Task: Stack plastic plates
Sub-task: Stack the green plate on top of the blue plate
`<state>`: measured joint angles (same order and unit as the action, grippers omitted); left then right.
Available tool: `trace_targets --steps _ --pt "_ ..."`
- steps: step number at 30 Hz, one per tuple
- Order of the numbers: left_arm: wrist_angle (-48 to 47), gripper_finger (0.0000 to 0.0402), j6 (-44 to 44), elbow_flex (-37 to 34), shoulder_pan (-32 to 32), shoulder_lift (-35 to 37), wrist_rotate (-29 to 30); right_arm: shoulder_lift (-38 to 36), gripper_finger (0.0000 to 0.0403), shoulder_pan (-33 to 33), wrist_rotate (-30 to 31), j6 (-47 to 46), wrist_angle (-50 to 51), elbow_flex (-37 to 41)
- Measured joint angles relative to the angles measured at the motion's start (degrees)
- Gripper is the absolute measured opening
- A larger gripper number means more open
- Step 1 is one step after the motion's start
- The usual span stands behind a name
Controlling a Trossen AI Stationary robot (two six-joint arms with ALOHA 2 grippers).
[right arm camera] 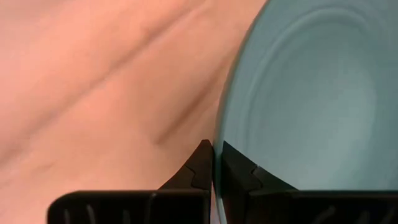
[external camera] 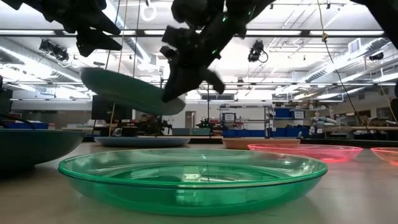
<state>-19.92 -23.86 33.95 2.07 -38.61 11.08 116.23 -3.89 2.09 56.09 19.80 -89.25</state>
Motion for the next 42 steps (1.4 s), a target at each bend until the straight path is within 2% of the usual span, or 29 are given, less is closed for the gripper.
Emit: trace_targets --steps 9,17,22,26,32,42 --pt "2.34 0.0217 -0.75 -0.04 -0.02 -0.06 1.39 5.27 0.002 -4.58 -2.49 3.9 -5.43 -0.54" --pt "2.62 0.0217 -0.61 0.0 0.0 -2.13 2.27 11.79 0.002 -5.96 -4.54 0.53 5.84 -11.93" --pt "1.81 0.0217 -0.6 -0.09 0.02 -4.33 2.27 16.63 0.002 -5.97 -2.57 -0.37 12.33 -18.95" --pt "-0.71 0.0217 -1.66 -0.09 0.02 -5.22 2.25 18.65 0.0023 -5.96 -0.12 -1.68 14.64 -21.74" --pt "-6.0 0.0217 -4.39 -0.09 -0.02 -5.16 2.25 18.73 0.0041 -6.0 1.1 -3.4 15.43 -21.79" --pt "-6.76 0.0217 -5.52 -0.09 0.04 -5.16 2.24 18.57 0.0103 -5.88 2.05 -6.1 15.95 -21.81"
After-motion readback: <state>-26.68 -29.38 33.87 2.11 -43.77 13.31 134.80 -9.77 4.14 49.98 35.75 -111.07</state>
